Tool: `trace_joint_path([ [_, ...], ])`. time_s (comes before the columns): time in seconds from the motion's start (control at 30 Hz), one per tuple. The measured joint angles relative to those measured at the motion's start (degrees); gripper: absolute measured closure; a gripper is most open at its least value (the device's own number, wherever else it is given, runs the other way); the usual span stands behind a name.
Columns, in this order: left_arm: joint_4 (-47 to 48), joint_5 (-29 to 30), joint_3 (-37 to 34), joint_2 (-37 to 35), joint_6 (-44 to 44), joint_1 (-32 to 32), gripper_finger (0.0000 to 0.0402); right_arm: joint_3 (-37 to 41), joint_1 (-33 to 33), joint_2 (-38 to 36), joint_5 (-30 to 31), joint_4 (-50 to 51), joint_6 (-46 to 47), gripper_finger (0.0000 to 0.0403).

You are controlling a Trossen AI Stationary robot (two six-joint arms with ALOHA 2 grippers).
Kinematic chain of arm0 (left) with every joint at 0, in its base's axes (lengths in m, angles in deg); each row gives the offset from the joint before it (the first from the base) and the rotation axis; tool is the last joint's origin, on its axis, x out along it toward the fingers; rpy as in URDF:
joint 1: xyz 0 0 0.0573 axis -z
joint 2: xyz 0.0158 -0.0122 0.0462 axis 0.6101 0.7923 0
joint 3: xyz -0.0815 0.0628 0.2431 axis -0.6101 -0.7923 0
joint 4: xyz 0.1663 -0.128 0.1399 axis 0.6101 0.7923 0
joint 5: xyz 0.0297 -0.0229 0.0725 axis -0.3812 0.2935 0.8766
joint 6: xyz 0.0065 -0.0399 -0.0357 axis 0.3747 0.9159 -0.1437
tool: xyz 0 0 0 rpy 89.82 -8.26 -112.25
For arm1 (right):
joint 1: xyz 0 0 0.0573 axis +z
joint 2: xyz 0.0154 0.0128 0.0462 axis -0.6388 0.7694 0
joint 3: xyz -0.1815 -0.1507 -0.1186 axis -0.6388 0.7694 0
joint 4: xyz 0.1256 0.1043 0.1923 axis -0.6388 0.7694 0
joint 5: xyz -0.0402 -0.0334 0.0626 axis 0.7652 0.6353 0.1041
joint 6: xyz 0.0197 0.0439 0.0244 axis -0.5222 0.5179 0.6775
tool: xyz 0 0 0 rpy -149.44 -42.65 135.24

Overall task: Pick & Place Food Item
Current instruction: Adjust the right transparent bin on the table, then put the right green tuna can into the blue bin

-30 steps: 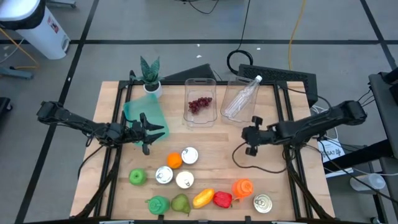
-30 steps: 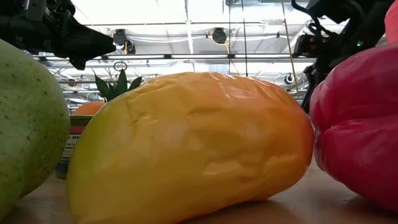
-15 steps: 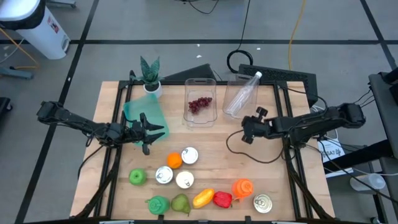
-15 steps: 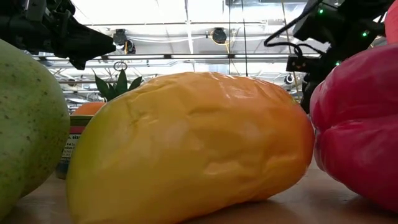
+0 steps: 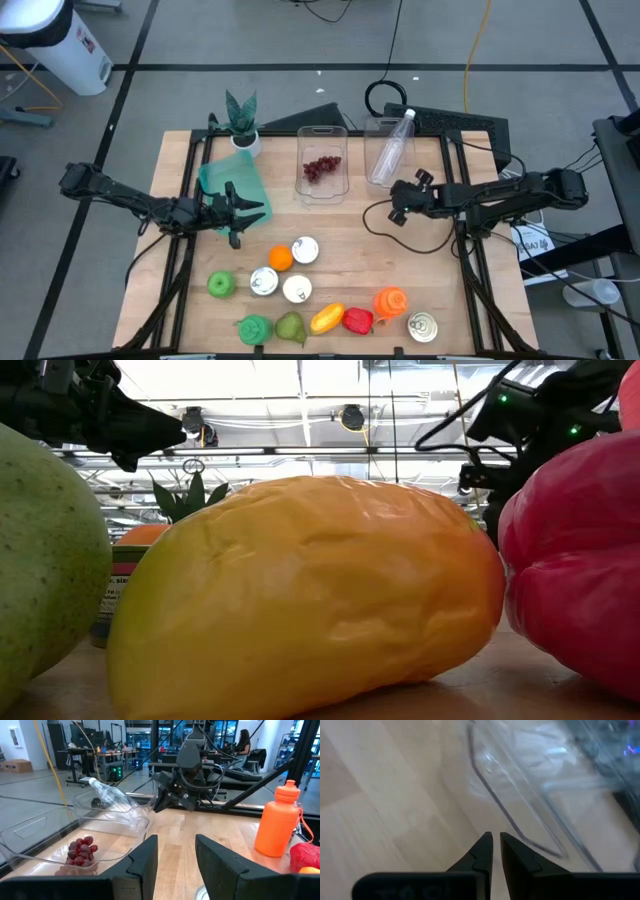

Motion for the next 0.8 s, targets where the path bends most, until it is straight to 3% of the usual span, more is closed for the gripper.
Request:
trace_joint_path([
  [0.23, 0.13, 0.00, 0.00, -0.02, 0.00, -0.01, 0.0261, 0.00, 0.95, -1.94, -14.60, -8.09, -5.64, 0.0374],
  [0.63, 0.43, 0.00, 0.00, 0.00, 0.11, -0.01, 0.0261, 0.00, 6.27, -13.07, -37.18, -16.78, -13.58, 0.0373],
  [0.8, 0.41, 0.00, 0.00, -0.01, 0.15, 0.00, 0.0261, 0.00, 9.41, -13.91, -39.38, -26.55, -17.94, 0.0373],
])
